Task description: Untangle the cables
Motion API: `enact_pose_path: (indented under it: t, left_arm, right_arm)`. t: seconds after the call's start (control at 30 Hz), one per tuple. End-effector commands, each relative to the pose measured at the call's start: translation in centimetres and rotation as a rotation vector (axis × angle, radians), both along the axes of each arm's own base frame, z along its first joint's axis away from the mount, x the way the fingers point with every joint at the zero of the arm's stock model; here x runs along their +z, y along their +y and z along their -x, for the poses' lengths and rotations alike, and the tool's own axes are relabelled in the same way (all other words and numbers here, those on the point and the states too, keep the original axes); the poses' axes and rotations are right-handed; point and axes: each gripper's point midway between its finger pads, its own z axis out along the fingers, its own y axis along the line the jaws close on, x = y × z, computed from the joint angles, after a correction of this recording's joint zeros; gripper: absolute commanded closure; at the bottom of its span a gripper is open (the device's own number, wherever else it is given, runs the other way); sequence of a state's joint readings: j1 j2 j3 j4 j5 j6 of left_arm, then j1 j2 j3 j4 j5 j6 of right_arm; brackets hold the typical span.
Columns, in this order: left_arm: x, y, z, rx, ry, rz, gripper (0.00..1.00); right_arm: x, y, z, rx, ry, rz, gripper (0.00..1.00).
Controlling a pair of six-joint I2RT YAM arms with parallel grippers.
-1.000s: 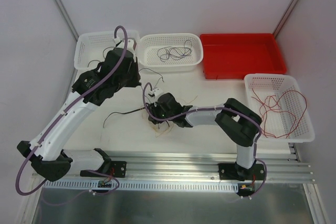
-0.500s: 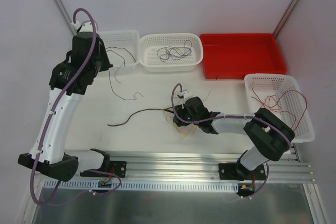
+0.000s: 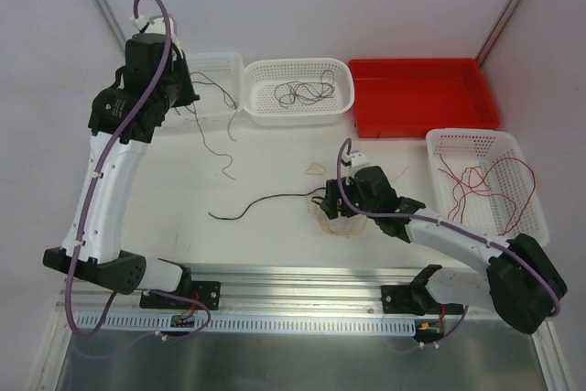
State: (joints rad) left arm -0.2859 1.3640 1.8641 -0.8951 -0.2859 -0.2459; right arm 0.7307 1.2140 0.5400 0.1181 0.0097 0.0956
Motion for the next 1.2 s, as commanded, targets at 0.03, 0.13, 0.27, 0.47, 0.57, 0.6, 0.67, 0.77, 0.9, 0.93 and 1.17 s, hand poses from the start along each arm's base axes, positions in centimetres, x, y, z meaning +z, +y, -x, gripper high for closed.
enact_pose_path:
  t: [0.03,0.13,0.27,0.47,0.57,0.6,0.67,0.77,0.9,0.93,1.17]
  left_arm:
    - [3.9,-1.2,-1.2,-0.087,-0.099,0.005,1.00]
    - [5.7,-2.4,-2.5,-0.148,-0.150,0.009,1.00]
    - [8.3,-4.3,-4.4,-0.238,-0.226,0.028,1.00]
    - [10.7,-8.1,-8.3,-0.403,-0.356,0.048,1.00]
    - [10.8,-9.1,-10.4,-0.431,-0.386,0.046,1.00]
    - [11.7,-9.4,-10.9,-0.436,-0.423,0.047,1.00]
    - [11.3,-10.0,-12.5,-0.451,-0.437,0.034,1.00]
    - [11.9,-10.5,-14.4,-0.456,-0.499,0.022,1.00]
    - [11.6,-11.5,-17.2,-0.469,-0.558,0.020,0.99]
    - [10.8,-12.0,-18.6,-0.473,-0.570,0.022,0.99]
    - [2.9,-14.7,-24.9,-0.539,-0.512,-0.007,0.98]
  right_arm:
    - [4.8,0.1,0.7,0.059,-0.048,-0.026,0.17]
    - [7.6,-0.5,1.4,0.079,-0.087,-0.034,0.12]
    - [10.2,-1.6,2.3,0.081,-0.112,-0.033,0.09]
    - [12.8,-3.1,3.4,0.066,-0.158,-0.052,0.07]
    - [13.6,-3.7,3.9,0.081,-0.188,-0.046,0.06]
    - [13.7,-4.3,3.7,0.054,-0.203,-0.033,0.05]
    - [14.0,-4.8,3.9,0.048,-0.214,-0.028,0.05]
    - [14.3,-5.3,4.2,0.043,-0.228,-0.026,0.05]
    - [14.1,-6.0,4.2,0.026,-0.234,-0.002,0.05]
    - [13.9,-6.0,4.3,0.027,-0.233,0.000,0.05]
    - [13.5,-7.0,4.9,0.006,-0.237,0.003,0.04]
